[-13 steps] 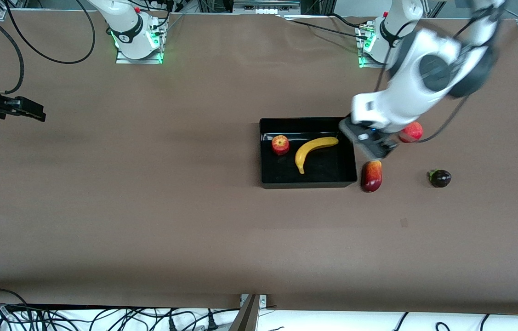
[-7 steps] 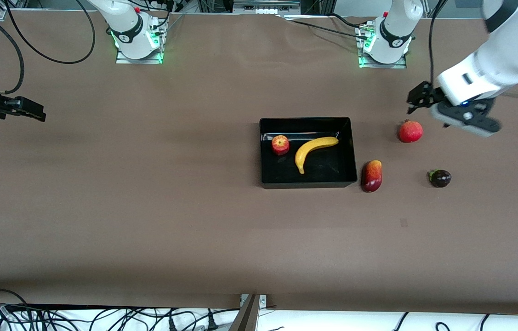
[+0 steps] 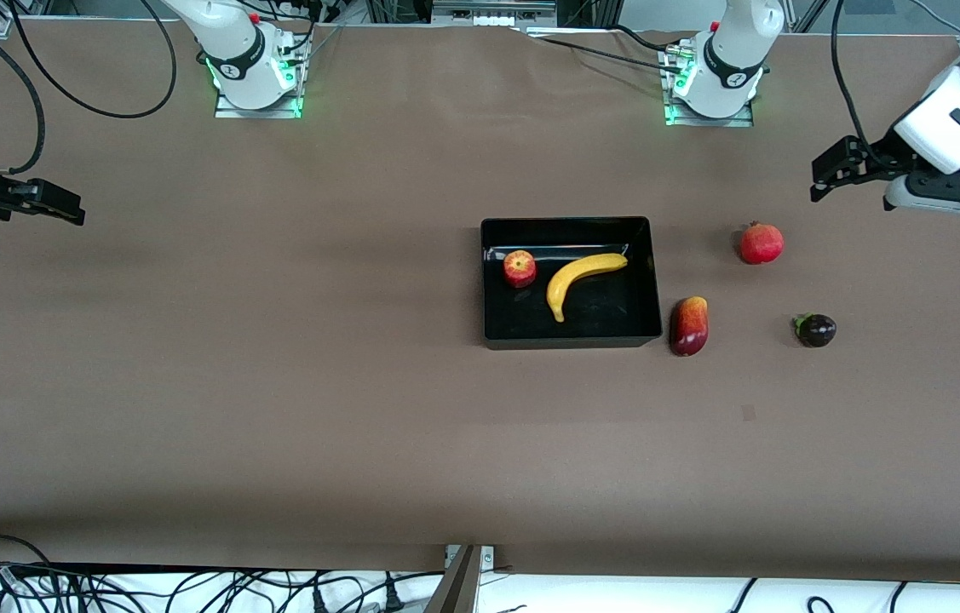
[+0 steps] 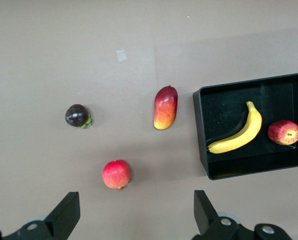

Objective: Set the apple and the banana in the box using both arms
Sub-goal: 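Raise the left gripper up and away from the box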

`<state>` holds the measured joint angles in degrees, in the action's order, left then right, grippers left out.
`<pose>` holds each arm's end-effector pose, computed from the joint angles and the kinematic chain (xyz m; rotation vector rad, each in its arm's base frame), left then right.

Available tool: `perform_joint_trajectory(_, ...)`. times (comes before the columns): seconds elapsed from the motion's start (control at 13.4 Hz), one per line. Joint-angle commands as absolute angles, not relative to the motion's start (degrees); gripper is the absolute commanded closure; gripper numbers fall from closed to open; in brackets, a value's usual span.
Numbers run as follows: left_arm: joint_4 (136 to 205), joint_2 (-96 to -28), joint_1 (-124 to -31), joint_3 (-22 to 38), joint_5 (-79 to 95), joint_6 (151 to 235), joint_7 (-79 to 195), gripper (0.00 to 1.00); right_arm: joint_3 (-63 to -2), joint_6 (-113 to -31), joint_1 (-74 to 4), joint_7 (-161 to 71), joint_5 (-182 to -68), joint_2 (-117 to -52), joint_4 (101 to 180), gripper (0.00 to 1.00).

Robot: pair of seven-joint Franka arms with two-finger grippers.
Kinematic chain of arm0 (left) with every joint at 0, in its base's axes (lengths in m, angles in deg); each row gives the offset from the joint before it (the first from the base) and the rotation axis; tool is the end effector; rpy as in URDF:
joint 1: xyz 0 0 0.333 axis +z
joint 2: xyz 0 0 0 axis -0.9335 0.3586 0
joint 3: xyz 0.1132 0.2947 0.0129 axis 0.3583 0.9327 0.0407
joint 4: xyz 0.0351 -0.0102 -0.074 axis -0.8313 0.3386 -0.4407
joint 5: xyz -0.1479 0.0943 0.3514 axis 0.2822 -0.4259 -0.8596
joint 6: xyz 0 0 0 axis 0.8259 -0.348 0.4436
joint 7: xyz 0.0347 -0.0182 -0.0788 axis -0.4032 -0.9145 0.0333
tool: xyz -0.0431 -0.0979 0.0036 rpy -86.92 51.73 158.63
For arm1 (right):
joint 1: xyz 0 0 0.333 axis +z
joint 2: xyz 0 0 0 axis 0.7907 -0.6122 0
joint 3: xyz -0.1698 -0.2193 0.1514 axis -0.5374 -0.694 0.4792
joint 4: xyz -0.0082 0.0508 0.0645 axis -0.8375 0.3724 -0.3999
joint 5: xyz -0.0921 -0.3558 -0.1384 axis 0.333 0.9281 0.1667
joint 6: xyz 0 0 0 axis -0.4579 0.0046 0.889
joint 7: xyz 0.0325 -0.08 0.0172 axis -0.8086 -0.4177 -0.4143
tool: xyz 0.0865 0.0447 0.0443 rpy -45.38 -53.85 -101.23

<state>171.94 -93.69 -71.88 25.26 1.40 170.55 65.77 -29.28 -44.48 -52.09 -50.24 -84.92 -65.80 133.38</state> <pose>0.5246 -0.0389 0.5953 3.1051 -0.1305 -0.0121 0.5690 -0.0258 0.5672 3.0741 -0.0537 -0.2133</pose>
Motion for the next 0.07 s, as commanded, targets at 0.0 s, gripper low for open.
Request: perform_joint_trajectory(0.0,171.12,-94.08,-71.27,24.77,1.03,168.6,64.85,0.0,-29.04,-44.71,-52.07,-51.04,-84.79,-64.8,134.02,0.0)
